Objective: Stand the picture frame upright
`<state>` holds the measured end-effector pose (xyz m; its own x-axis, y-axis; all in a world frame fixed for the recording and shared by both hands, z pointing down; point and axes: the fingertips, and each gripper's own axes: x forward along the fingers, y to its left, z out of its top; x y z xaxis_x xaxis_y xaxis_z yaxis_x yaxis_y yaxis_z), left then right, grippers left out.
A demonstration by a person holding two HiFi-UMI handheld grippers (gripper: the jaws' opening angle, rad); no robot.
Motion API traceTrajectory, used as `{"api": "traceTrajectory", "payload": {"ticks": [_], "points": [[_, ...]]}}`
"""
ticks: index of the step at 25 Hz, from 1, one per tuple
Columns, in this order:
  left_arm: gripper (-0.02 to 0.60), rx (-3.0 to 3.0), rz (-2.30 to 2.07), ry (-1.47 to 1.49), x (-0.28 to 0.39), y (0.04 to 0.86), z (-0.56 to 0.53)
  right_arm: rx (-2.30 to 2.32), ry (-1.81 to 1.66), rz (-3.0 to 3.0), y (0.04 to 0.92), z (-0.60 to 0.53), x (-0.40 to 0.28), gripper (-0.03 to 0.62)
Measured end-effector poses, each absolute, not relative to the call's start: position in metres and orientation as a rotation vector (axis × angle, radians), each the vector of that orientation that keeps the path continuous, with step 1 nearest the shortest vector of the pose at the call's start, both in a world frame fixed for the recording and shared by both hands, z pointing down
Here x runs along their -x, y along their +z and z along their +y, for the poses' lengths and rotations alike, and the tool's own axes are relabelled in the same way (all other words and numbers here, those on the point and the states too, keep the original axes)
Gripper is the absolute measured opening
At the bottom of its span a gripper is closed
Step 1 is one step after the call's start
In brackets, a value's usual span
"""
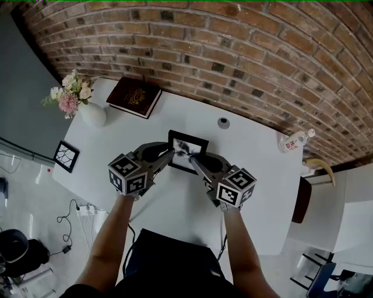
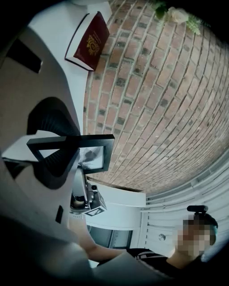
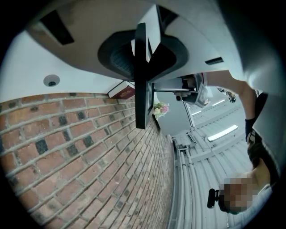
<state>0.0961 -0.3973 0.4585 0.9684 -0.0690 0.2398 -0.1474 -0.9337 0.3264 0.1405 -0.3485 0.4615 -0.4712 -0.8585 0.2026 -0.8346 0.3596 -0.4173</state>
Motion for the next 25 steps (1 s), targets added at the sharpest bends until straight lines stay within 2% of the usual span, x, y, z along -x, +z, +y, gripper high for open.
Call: {"api": "traceTrajectory", "payload": {"ticks": [25], "points": [[0.094, -2.854, -0.051, 0.353, -0.174, 0.456, -0.507, 1.723, -0.545, 2.518, 0.459, -0.455, -0.214, 0.075]]}}
